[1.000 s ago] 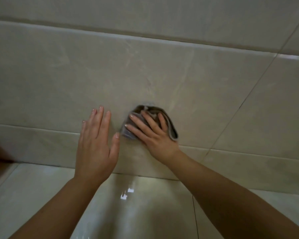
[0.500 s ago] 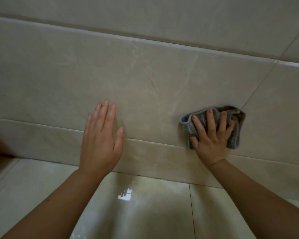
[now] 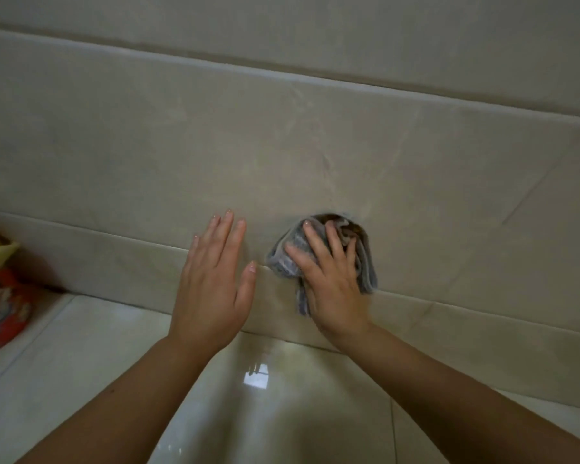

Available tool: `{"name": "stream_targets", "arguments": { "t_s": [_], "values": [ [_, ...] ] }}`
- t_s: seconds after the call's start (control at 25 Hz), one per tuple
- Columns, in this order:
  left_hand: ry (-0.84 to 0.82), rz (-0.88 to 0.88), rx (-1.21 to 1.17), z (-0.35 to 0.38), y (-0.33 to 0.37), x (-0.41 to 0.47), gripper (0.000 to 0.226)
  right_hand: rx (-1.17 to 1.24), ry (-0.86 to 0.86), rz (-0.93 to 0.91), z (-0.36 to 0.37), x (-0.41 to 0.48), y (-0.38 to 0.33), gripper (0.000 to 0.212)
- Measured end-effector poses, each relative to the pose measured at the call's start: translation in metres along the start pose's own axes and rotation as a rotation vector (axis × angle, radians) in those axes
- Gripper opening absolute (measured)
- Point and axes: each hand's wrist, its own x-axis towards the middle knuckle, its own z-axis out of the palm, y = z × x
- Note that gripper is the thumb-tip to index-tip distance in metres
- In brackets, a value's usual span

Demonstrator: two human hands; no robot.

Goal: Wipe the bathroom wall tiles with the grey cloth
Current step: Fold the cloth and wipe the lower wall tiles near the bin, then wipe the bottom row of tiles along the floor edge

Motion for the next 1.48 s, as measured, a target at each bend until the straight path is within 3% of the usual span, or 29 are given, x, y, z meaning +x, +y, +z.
{"name": "stream_targets", "arguments": {
  "t_s": [0.08, 0.2, 0.24, 0.32, 0.4, 0.52, 0.64, 0.72, 0.84, 0.92, 1.16, 1.36, 1.48],
  "values": [
    [-0.011, -0.044, -0.026, -0.009, -0.01, -0.004, 0.06, 0.546, 0.004, 0.221, -0.023, 0.022, -0.041, 0.045],
    [-0.091, -0.124, -0.13, -0.023, -0.023, -0.009, 0.052, 1.324, -0.056, 0.785, -0.048, 0.045, -0.073, 0.03],
    [-0.165, -0.229, -0.269, -0.028, -0.022, -0.01, 0.048, 1.563, -0.109, 0.915, -0.049, 0.049, -0.074, 0.028],
    [-0.378, -0.618, -0.722, -0.04, -0.017, -0.009, 0.043, 1.911, -0.232, 1.107, -0.048, 0.051, -0.07, 0.03],
    [-0.596, -0.954, -1.1, -0.05, -0.012, -0.01, 0.049, 2.079, -0.386, 1.158, -0.045, 0.05, -0.07, 0.036],
    [-0.669, -1.029, -1.311, -0.054, -0.013, -0.015, 0.051, 2.173, -0.405, 1.129, -0.043, 0.052, -0.074, 0.044],
    [-0.553, -1.03, -1.33, -0.057, -0.016, -0.008, 0.036, 2.044, -0.345, 1.233, -0.035, 0.057, -0.073, 0.026],
    [-0.454, -0.991, -1.172, -0.058, -0.026, -0.003, 0.021, 1.925, -0.318, 1.305, -0.025, 0.055, -0.069, 0.028],
    [-0.293, -0.868, -0.763, -0.063, -0.047, -0.004, 0.018, 1.871, -0.289, 1.316, -0.01, 0.047, -0.067, 0.035],
    [-0.185, -0.861, -0.676, -0.068, -0.057, -0.003, 0.016, 1.879, -0.276, 1.277, -0.001, 0.041, -0.066, 0.034],
    [-0.207, -0.924, -1.248, -0.095, -0.031, 0.021, 0.015, 1.836, -0.358, 1.36, 0.03, 0.019, -0.08, 0.028],
    [-0.233, -0.941, -1.426, -0.096, -0.014, 0.028, 0.012, 1.833, -0.497, 1.577, 0.064, 0.002, -0.103, 0.025],
    [-0.313, -0.943, -1.513, -0.1, -0.01, 0.031, 0.017, 1.796, -0.555, 1.66, 0.077, -0.006, -0.12, 0.041]
  ]
}}
